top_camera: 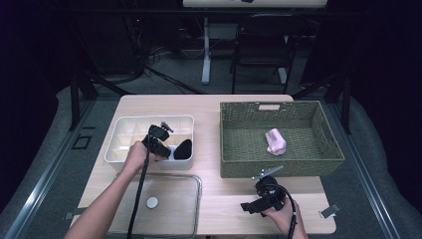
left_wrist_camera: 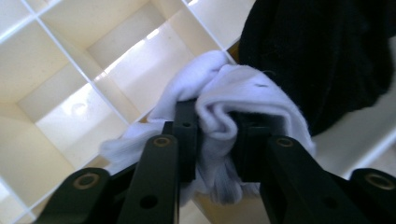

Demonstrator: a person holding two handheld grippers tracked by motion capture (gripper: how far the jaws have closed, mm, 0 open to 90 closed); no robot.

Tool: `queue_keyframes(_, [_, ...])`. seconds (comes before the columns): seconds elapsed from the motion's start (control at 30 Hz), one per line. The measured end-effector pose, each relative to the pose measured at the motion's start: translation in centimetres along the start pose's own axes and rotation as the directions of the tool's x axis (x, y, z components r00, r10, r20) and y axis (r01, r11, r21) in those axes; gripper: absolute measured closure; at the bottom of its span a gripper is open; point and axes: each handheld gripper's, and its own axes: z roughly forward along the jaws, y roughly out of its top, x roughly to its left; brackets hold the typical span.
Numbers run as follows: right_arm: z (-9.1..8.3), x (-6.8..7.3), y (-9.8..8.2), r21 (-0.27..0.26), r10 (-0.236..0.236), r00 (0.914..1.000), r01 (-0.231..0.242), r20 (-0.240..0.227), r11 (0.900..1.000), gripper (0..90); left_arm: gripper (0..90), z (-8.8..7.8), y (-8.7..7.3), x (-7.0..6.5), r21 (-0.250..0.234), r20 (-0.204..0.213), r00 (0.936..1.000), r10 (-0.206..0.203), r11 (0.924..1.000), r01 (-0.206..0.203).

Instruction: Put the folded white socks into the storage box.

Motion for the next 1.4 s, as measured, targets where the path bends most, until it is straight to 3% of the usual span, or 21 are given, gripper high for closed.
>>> queue_keyframes(0.07, [-0.2,-0.1,0.0,-0.002,0.000,1.0000,0.000,0.000,1.000,15.2,63.3,-1.0,-0.2,0.1,-0.036,0.022,0.9997,-0.011,0.9993,0.012])
queue_keyframes(0.17, [-0.2,-0.2,-0.1,-0.008,0.005,1.0000,-0.005,0.001,1.000,15.2,43.2,-2.1,-0.2,0.3,-0.067,0.003,0.9999,-0.010,0.9977,0.011])
queue_keyframes(0.27, [-0.2,-0.2,0.0,-0.008,0.005,1.0000,-0.005,0.001,1.000,15.2,38.1,-3.0,-0.3,0.3,-0.091,-0.002,1.0000,-0.007,0.9958,0.007])
queue_keyframes(0.63, [-0.2,-0.3,0.0,-0.002,0.003,1.0000,-0.003,0.004,1.000,15.2,31.1,-5.3,-1.0,-1.1,-0.208,0.003,1.0000,-0.005,0.9781,0.006])
queue_keyframes(0.73, [-0.3,-0.1,0.0,-0.005,0.009,1.0000,-0.009,-0.001,1.000,15.3,28.6,-5.6,-1.1,-1.7,-0.243,-0.020,0.9998,-0.001,0.9700,-0.004])
queue_keyframes(0.93, [-0.3,-0.2,-0.1,-0.021,0.014,0.9999,-0.014,-0.005,1.000,15.4,21.4,-5.8,-1.6,-2.4,-0.266,-0.015,0.9999,-0.007,0.9639,0.002])
queue_keyframes(1.0, [-0.5,-0.2,-0.1,-0.013,0.005,1.0000,-0.005,-0.007,1.000,15.5,16.1,-5.8,-2.1,-2.6,-0.273,-0.017,0.9999,-0.004,0.9620,-0.001])
queue_keyframes(1.4, [-1.0,-0.2,-0.1,-0.033,0.004,1.0000,-0.004,-0.009,0.999,14.1,3.7,-5.4,-7.0,-4.8,-0.320,-0.010,0.9998,0.015,0.9473,-0.017])
